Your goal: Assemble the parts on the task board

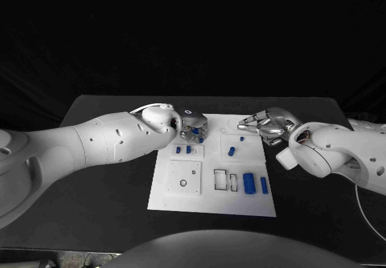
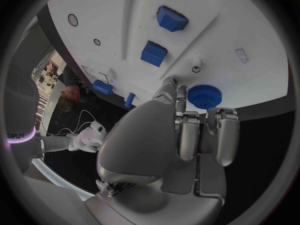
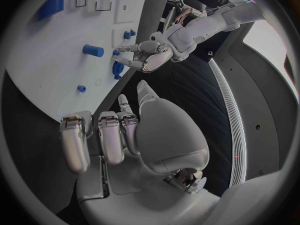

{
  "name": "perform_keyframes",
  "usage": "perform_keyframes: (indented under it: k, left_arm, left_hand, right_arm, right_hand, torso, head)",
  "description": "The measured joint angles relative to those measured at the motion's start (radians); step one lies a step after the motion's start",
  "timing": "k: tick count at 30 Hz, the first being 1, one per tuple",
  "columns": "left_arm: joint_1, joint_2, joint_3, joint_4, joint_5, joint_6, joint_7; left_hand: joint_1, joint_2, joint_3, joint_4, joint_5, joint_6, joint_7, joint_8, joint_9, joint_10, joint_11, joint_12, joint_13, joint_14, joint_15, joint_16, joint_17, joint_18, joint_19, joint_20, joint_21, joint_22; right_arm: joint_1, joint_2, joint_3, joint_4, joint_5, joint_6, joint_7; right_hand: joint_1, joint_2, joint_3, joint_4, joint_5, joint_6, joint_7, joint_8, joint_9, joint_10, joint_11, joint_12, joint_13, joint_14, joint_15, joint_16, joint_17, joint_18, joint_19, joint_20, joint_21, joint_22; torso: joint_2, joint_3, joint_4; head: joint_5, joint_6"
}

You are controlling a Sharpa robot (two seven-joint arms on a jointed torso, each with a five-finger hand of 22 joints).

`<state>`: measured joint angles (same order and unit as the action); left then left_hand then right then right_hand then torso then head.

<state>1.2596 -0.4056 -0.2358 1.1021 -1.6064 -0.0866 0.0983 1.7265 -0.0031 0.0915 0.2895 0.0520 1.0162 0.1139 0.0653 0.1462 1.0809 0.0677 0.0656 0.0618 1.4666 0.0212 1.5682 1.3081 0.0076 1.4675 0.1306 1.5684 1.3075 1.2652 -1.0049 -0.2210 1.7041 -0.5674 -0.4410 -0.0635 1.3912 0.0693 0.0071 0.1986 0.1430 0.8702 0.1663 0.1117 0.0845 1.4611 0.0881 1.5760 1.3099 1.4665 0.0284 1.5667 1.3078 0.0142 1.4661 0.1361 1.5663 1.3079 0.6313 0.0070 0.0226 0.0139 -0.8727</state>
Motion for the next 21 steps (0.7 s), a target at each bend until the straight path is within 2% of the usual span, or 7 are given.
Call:
perform_keyframes:
  k: [12, 16, 21]
  left_arm:
    - [0.0, 0.001, 0.001, -0.002, 0.0, 0.006, 0.003]
    - [0.001, 0.002, 0.001, -0.008, 0.0, 0.008, 0.006]
    - [0.001, 0.003, 0.001, -0.014, 0.0, 0.007, 0.015]
  left_hand:
    - [0.002, 0.0, 0.013, 0.001, 0.0, 0.001, -0.001, 0.001, -0.004, 0.001, -0.001, 0.0, -0.001, 0.0, 0.0, 0.0, 0.0, 0.0, 0.0, 0.0, 0.0, 0.0]
    - [0.012, 0.009, 0.032, -0.001, 0.0, 0.036, -0.014, 0.017, -0.002, 0.021, -0.02, 0.003, -0.001, -0.001, -0.013, 0.0, 0.0, 0.0, 0.0, 0.0, 0.0, 0.0]
    - [0.015, 0.006, 0.047, -0.003, 0.0, 0.07, -0.018, 0.031, 0.0, 0.065, -0.025, 0.015, 0.004, -0.002, -0.02, 0.0, 0.0, 0.0, 0.0, 0.0, 0.0, 0.0]
  right_arm:
    - [0.0, 0.0, 0.0, 0.0, 0.0, 0.005, -0.006]
    - [0.0, 0.0, 0.0, 0.0, 0.0, 0.006, -0.007]
    - [0.0, 0.0, 0.0, 0.004, 0.001, 0.008, -0.008]
  right_hand:
    - [0.0, 0.0, 0.0, 0.0, 0.0, 0.0, 0.0, 0.0, 0.0, 0.0, 0.0, 0.001, 0.0, 0.0, 0.0, 0.0, 0.0, 0.0, 0.0, 0.0, 0.0, 0.0]
    - [0.0, 0.0, 0.0, 0.0, 0.0, 0.0, 0.0, 0.0, 0.0, 0.0, 0.0, -0.002, 0.001, 0.0, 0.0, 0.0, 0.0, 0.0, 0.0, 0.0, 0.0, 0.0]
    - [0.0, 0.0, 0.0, 0.0, 0.0, 0.0, 0.0, 0.0, 0.0, 0.0, 0.0, -0.002, 0.001, 0.0, 0.0, 0.0, 0.0, 0.0, 0.0, 0.0, 0.0, 0.0]
  torso:
    - [0.0, 0.0002, -0.0002]
    - [0.0, 0.0003, -0.0003]
    - [0.0, 0.0002, -0.0005]
  head:
    - [0.0, 0.0]
    - [0.002, 0.0]
    - [0.002, 0.0]
